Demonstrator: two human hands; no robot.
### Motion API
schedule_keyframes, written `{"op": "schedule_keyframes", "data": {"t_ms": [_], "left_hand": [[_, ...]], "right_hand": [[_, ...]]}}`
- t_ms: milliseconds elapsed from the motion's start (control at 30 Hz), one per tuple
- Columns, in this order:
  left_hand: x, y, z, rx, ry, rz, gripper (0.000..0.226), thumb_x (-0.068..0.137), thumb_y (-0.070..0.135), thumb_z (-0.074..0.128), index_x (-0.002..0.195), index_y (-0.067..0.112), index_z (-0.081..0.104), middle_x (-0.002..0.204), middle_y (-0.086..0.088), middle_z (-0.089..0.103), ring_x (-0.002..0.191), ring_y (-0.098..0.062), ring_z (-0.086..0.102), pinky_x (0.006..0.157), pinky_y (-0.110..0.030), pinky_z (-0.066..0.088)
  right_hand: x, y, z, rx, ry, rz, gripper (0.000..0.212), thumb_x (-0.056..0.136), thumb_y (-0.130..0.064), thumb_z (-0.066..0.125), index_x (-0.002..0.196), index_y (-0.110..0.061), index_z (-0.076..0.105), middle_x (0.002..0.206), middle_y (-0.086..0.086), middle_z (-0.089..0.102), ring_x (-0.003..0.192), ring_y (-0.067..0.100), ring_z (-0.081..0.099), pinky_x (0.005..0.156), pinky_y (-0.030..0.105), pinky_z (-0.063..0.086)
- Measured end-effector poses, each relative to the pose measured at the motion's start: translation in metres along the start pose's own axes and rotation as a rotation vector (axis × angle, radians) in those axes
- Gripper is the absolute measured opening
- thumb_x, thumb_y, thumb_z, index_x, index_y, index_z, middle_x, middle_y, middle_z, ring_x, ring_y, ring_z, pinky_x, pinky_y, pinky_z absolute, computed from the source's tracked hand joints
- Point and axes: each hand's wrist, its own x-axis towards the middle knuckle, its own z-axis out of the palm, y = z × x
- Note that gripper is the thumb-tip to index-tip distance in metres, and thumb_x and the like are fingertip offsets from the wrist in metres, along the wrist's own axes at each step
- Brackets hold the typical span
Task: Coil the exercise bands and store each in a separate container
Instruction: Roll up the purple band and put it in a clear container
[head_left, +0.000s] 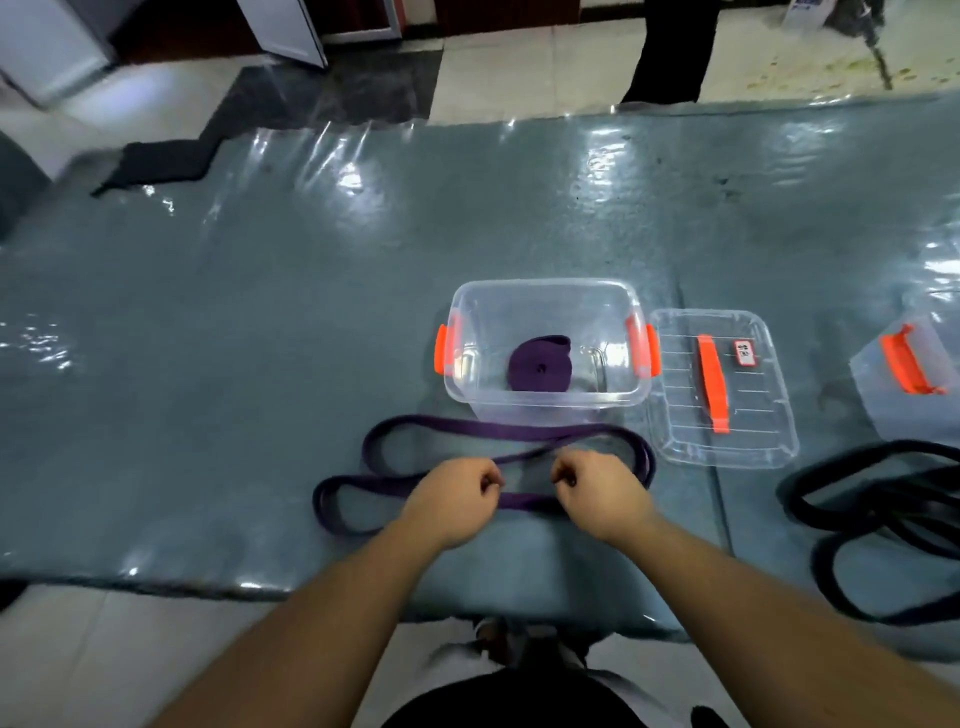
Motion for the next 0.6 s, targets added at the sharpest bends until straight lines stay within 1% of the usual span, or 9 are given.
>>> {"op": "schedule_keyframes", "data": {"t_ms": [100, 233, 400, 467, 500, 533, 600], "left_hand": [[-0.011, -0.029, 0.003, 0.022, -0.001, -0.100, 0.021, 0.098, 0.026, 0.056, 0.111, 0.023, 0.072, 0.116, 0.004, 0.074, 0.104, -0.018, 0.067, 0.091, -0.034, 0.055], [-0.017, -0.068, -0.003, 0.040, -0.020, -0.230, 0.016, 0.099, 0.028, 0.054, 0.105, 0.026, 0.069, 0.111, 0.005, 0.072, 0.097, -0.017, 0.065, 0.088, -0.037, 0.056], [-0.015, -0.117, -0.011, 0.069, -0.026, -0.316, 0.015, 0.099, 0.028, 0.054, 0.109, 0.027, 0.065, 0.110, 0.005, 0.070, 0.092, -0.017, 0.064, 0.083, -0.036, 0.055], [-0.012, -0.135, -0.016, 0.081, -0.006, -0.338, 0.015, 0.098, 0.025, 0.054, 0.107, 0.025, 0.065, 0.109, 0.003, 0.069, 0.089, -0.018, 0.063, 0.081, -0.036, 0.056], [-0.009, -0.144, -0.019, 0.090, 0.012, -0.345, 0.017, 0.098, 0.025, 0.053, 0.108, 0.024, 0.066, 0.112, 0.001, 0.068, 0.091, -0.019, 0.062, 0.083, -0.037, 0.056], [-0.007, -0.153, -0.021, 0.098, 0.031, -0.356, 0.020, 0.098, 0.025, 0.053, 0.112, 0.022, 0.067, 0.119, -0.002, 0.065, 0.099, -0.022, 0.062, 0.088, -0.039, 0.055], [-0.003, -0.170, -0.025, 0.115, 0.062, -0.389, 0.031, 0.098, 0.023, 0.052, 0.127, 0.020, 0.062, 0.135, -0.008, 0.056, 0.119, -0.030, 0.055, 0.101, -0.044, 0.050]], "right_hand": [[0.001, -0.002, 0.013, -0.028, -0.083, 0.014, 0.019, 0.093, -0.019, 0.057, 0.104, -0.019, 0.072, 0.108, 0.004, 0.076, 0.104, 0.027, 0.069, 0.089, 0.037, 0.055], [0.004, -0.013, 0.030, -0.069, -0.140, 0.024, 0.019, 0.093, -0.023, 0.058, 0.108, -0.019, 0.068, 0.109, 0.006, 0.075, 0.103, 0.030, 0.068, 0.087, 0.035, 0.054], [0.016, -0.035, 0.052, -0.072, -0.176, 0.058, 0.023, 0.094, -0.025, 0.058, 0.115, -0.020, 0.067, 0.112, 0.004, 0.074, 0.104, 0.027, 0.067, 0.089, 0.035, 0.055], [0.021, -0.044, 0.062, -0.079, -0.179, 0.079, 0.023, 0.094, -0.025, 0.058, 0.115, -0.020, 0.067, 0.113, 0.005, 0.074, 0.104, 0.027, 0.067, 0.088, 0.034, 0.054], [0.023, -0.049, 0.067, -0.083, -0.176, 0.090, 0.024, 0.094, -0.025, 0.058, 0.116, -0.020, 0.067, 0.114, 0.006, 0.074, 0.104, 0.028, 0.067, 0.088, 0.034, 0.054], [0.024, -0.054, 0.073, -0.087, -0.173, 0.104, 0.024, 0.095, -0.025, 0.058, 0.117, -0.021, 0.067, 0.115, 0.006, 0.073, 0.105, 0.028, 0.067, 0.088, 0.034, 0.055], [0.027, -0.063, 0.083, -0.093, -0.172, 0.130, 0.025, 0.095, -0.026, 0.057, 0.119, -0.021, 0.067, 0.116, 0.006, 0.073, 0.106, 0.028, 0.067, 0.089, 0.035, 0.056]]}}
